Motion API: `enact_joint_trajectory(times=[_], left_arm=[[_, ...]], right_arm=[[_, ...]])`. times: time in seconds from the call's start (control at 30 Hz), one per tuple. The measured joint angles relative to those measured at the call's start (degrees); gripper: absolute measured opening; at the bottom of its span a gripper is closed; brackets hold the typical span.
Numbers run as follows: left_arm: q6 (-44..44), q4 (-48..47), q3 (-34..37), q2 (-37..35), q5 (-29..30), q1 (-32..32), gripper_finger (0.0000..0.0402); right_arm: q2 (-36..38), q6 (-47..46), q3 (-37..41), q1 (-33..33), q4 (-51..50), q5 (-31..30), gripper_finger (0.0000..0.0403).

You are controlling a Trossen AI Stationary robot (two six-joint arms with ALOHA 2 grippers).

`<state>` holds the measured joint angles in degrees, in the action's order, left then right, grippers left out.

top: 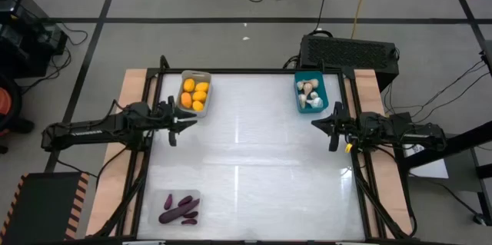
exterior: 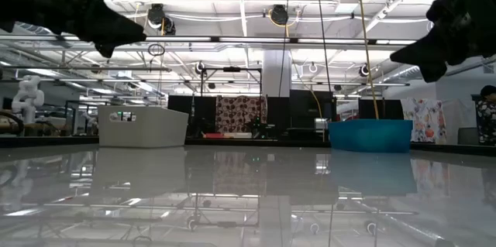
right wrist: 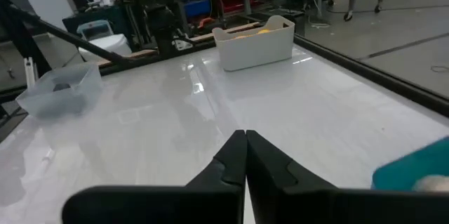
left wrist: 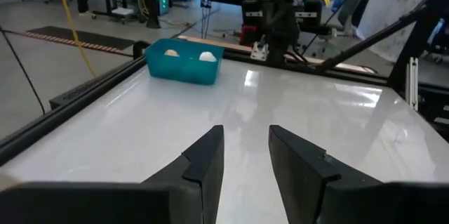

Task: Sort produce into baskets
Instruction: Return to Home Position

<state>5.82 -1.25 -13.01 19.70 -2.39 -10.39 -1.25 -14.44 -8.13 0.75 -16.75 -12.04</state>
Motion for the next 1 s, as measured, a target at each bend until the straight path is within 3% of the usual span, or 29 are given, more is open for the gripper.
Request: enact_joint_trajectory(times=[0.2, 0.57, 1.0], left_arm=[[2.49, -3.04, 3.49, -5.72, 0.8, 0.0, 0.0121], [7.61, -3.43, 9.57, -11.23, 5.03, 0.02, 0.0121], [8.66, -0.71, 11.12, -11.1, 6.07, 0.02, 0.0121]], right_arm=[[1.18, -0.8, 0.1, 0.04, -2.1, -3.09, 0.0], [0.94, -6.18, 0.08, 0.04, -3.37, -17.34, 0.0], [0.92, -5.48, 0.08, 0.04, -3.36, -17.54, 0.0003]])
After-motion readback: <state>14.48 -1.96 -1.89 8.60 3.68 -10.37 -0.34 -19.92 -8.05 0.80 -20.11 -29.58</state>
